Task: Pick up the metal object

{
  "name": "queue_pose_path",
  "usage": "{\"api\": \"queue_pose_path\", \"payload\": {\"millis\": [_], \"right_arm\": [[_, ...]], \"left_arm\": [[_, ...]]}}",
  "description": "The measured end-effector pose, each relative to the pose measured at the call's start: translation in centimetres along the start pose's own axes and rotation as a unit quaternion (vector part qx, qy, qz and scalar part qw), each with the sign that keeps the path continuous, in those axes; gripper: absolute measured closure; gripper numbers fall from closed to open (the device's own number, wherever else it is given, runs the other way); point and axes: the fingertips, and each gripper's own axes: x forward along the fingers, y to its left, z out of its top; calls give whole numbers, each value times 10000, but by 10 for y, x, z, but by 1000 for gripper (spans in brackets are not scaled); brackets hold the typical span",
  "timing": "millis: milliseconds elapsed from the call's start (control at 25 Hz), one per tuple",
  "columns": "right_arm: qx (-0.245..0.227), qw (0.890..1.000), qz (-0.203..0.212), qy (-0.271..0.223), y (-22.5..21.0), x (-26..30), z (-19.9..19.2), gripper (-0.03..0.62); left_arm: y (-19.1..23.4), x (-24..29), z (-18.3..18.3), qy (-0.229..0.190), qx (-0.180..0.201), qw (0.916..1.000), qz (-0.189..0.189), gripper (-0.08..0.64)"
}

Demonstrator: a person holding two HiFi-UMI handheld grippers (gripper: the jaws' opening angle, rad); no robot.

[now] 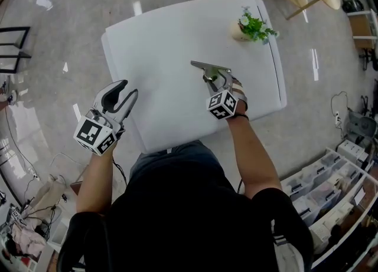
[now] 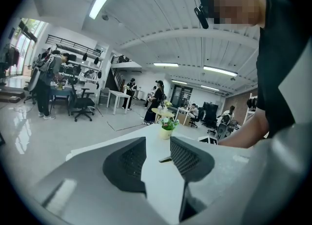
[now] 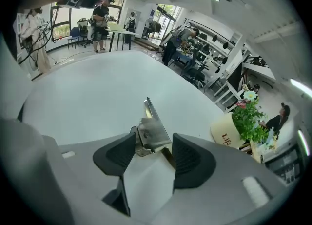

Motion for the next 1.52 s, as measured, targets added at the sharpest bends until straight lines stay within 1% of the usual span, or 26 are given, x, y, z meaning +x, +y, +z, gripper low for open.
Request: {"api": "queue_pose_path", "payload": {"millis": [280,560,840,960,1200,1320,1520], "right_arm": [[-214,9997,10,126,-1,7,1,328],[-367,9990,-16,248,-3,11,-2,348],[-611,9977,-57,303,1,8,-1,394],[-710,9969,-64,345,1,7,-2,400],[-777,9965,-128,278,-5,4,6,442],[-812,9962,-138,275,-8,2,10,449],[-860,9958,-119,291,-12,2,13,475]], "left_arm": [[6,0,-6,-63,-50,10000,-10,410],[6,6,0,-7,-74,10000,-7,410],[3,8,-5,-20,-83,9999,-99,409],[3,9,-2,-9,-73,9999,-112,410],[4,10,1,-51,-61,9999,-145,410],[3,10,4,-34,-68,9999,-151,410],[6,9,4,-118,-67,9998,-157,409]]}}
